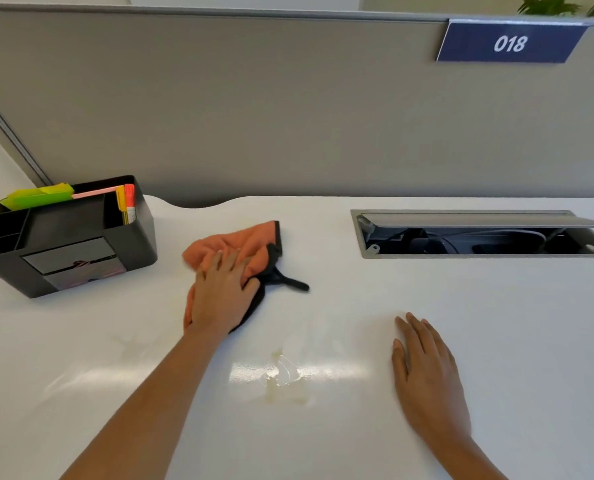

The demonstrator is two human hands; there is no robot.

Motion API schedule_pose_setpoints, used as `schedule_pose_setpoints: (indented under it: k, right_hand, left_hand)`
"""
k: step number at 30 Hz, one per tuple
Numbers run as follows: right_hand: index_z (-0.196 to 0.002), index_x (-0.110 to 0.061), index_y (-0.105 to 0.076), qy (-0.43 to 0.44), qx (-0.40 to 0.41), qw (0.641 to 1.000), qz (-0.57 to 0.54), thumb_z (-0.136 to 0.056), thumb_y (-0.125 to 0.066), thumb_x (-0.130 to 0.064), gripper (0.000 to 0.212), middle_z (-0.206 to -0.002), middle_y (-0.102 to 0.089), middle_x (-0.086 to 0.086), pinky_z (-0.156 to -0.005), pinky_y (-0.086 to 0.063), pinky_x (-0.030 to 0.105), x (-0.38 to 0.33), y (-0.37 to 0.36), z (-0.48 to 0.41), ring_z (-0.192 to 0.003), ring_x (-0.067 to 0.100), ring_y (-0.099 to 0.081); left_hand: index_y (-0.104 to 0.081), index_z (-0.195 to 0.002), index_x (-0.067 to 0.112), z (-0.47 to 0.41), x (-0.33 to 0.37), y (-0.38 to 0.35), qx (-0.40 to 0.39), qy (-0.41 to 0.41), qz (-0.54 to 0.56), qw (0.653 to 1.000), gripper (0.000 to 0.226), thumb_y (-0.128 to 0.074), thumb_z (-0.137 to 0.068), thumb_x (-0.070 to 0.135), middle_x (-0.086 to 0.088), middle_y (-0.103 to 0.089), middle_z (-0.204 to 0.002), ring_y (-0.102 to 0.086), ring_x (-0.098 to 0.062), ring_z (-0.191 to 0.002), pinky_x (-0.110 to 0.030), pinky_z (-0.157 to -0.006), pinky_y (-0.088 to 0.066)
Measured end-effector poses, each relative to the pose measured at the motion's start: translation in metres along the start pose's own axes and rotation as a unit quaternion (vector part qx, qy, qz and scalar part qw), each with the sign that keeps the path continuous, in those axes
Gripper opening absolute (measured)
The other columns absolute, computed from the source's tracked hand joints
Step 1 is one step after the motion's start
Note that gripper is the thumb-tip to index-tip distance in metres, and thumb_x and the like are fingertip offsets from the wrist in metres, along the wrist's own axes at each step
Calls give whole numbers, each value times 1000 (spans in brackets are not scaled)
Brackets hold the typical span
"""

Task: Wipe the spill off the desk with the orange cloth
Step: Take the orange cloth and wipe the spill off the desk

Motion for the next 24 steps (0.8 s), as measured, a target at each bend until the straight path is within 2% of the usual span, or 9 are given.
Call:
schedule_pose_setpoints:
  k: [5,8,11,14,17,20,22,24]
  right_hand:
    - [-138,-21,-43,7,17,1000,9,-95,-39,-29,44,-147,-41,-6,-112,-27,33,1,-1,-3,-139,16,-31]
    - [-137,-22,-43,8,18,1000,9,-95,-40,-29,43,-147,-40,-7,-112,-26,31,2,-2,-4,-139,15,-30]
    - [-138,-24,-42,7,24,1000,2,-95,-38,-30,43,-148,-38,-9,-113,-24,30,3,-1,-4,-139,13,-28]
    - [-137,-21,-44,9,27,1000,5,-96,-39,-27,42,-147,-40,-6,-113,-25,32,2,2,-3,-138,15,-31]
    - [-137,-16,-44,11,18,1000,1,-96,-38,-24,42,-147,-41,-3,-113,-25,32,0,3,-3,-138,16,-31]
    - [-134,-16,-47,-14,21,996,-91,-97,-38,-18,38,-141,-48,-1,-109,-28,28,2,9,-5,-133,17,-38]
    - [-129,-18,-51,-88,71,968,-225,-97,-37,-15,34,-131,-55,3,-101,-34,28,-2,26,-11,-124,20,-48]
    - [-129,-16,-50,-110,146,942,-281,-97,-39,-15,34,-130,-55,4,-101,-38,31,-23,45,-22,-121,22,-51]
  left_hand:
    - [-31,-143,19,-67,25,-15,-26,38,19,999,55,-38,-92,37,-9,-37,-148,-24,-33,-139,-47,-113,-20]
    - [-36,-140,20,-72,72,-21,-34,-17,22,999,52,-38,-91,38,-8,-37,-148,-25,-30,-138,-47,-114,-19]
    - [-38,-138,21,-43,108,-23,-31,-77,24,996,51,-37,-91,40,-6,-39,-147,-27,-29,-137,-46,-115,-19]
    - [-36,-138,24,3,122,-20,-24,-90,40,995,52,-36,-90,42,-4,-38,-147,-26,-28,-138,-46,-117,-19]
    - [-30,-141,32,38,125,-17,-53,-123,47,990,57,-31,-89,53,0,-31,-152,-19,-26,-142,-45,-117,-14]
    - [-25,-141,35,49,107,0,-66,-139,127,980,62,-27,-87,64,3,-29,-152,-23,-24,-141,-44,-112,-23]
    - [-32,-139,33,49,79,15,-32,-118,197,973,53,-31,-91,55,4,-36,-149,-37,-19,-133,-41,-110,-32]
    - [-40,-137,26,46,39,20,4,-66,200,978,44,-37,-96,41,1,-42,-147,-42,-19,-132,-38,-113,-31]
Point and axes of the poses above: each hand's wrist, its own z-axis away from the middle knuckle, its own y-axis out of the back of the hand, x = y × z, the point moved 4 cm from there along -z, towards the middle knuckle
